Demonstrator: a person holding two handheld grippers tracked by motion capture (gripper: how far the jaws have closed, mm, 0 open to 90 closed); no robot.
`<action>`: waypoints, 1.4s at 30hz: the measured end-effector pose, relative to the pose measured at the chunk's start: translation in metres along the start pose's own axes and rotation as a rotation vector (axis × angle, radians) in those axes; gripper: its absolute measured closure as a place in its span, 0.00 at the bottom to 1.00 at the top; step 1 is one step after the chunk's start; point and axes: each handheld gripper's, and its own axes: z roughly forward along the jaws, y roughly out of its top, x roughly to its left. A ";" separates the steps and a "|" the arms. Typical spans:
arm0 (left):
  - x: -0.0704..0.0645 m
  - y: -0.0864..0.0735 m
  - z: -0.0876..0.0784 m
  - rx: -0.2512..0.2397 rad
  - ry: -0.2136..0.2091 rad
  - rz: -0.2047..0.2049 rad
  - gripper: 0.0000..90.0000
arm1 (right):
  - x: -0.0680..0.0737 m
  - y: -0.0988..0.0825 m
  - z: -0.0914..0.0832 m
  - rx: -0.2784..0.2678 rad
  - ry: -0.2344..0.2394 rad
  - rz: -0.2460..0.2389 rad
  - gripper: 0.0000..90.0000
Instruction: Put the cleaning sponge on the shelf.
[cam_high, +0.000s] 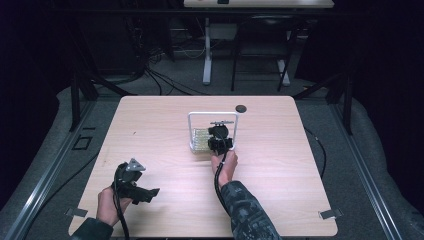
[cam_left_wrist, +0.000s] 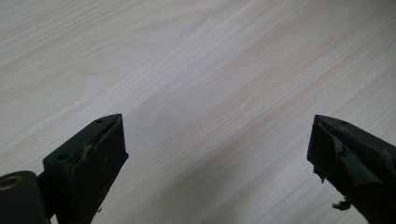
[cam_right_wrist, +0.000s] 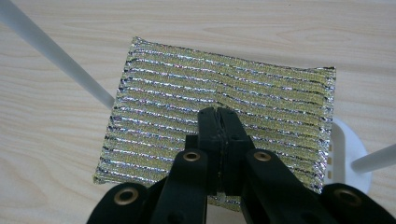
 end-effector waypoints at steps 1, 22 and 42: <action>0.000 0.000 0.000 0.000 0.000 0.000 0.05 | 0.000 0.000 0.001 0.001 -0.004 -0.002 1.00; -0.001 0.000 0.000 -0.002 0.000 -0.001 0.05 | -0.002 -0.001 0.007 0.015 -0.007 0.006 0.98; -0.001 0.001 0.001 0.001 -0.001 -0.002 0.05 | 0.000 -0.001 -0.028 0.008 0.115 -0.106 0.76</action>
